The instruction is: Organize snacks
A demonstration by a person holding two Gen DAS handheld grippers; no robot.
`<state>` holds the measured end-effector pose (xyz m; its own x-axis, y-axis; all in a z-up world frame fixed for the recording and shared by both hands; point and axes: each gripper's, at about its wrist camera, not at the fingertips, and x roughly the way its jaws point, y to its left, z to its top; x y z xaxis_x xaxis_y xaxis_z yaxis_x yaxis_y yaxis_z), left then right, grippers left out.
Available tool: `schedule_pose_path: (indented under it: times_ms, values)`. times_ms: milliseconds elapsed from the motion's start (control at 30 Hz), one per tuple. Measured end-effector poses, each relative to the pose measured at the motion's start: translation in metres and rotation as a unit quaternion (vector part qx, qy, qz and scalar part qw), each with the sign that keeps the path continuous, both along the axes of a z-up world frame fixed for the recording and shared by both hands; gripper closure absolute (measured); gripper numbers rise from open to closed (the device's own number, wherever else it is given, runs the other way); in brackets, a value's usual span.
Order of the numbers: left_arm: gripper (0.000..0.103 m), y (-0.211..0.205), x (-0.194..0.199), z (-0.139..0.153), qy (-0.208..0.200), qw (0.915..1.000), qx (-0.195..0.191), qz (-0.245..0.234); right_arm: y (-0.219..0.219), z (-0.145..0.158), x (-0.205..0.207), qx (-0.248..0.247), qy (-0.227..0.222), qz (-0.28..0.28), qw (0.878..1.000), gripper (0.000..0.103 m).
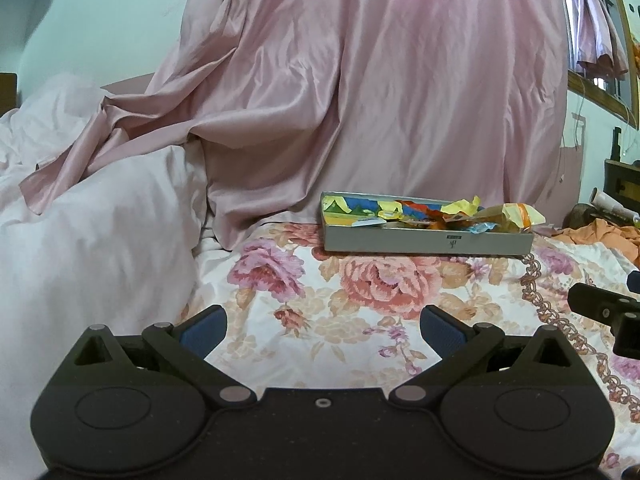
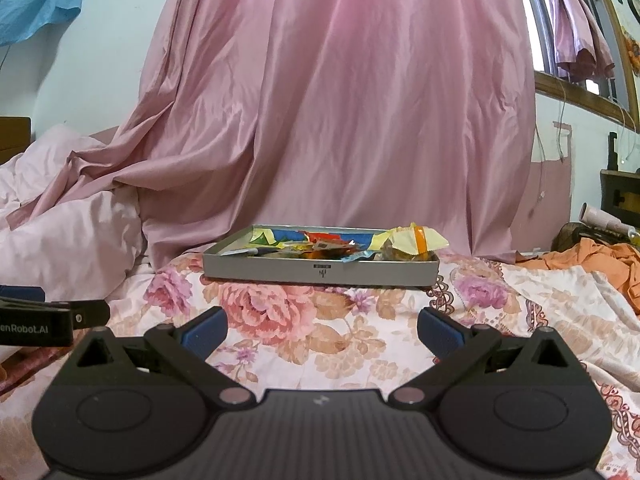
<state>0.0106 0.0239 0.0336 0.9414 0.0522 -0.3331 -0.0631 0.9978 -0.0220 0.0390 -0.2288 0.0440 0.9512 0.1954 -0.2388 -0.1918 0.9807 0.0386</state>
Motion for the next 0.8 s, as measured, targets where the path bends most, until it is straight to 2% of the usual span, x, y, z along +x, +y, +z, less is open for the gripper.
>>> schedule_pose_path:
  times_ms: [133, 367, 800]
  values:
    - [0.001, 0.001, -0.003, -0.007, -0.015, 0.9999, -0.005, -0.002, 0.0, -0.006, 0.002, 0.004, 0.006, 0.003, 1.0, 0.0]
    - [0.001, 0.0, 0.002, -0.019, -0.001, 1.0, 0.002, -0.007, -0.001, -0.017, 0.008, 0.012, 0.012, -0.001, 1.0, 0.0]
    - [0.001, 0.003, 0.011, -0.035, 0.005, 0.9998, -0.012, -0.014, 0.003, -0.038, 0.018, -0.001, 0.033, -0.002, 0.999, 0.0]
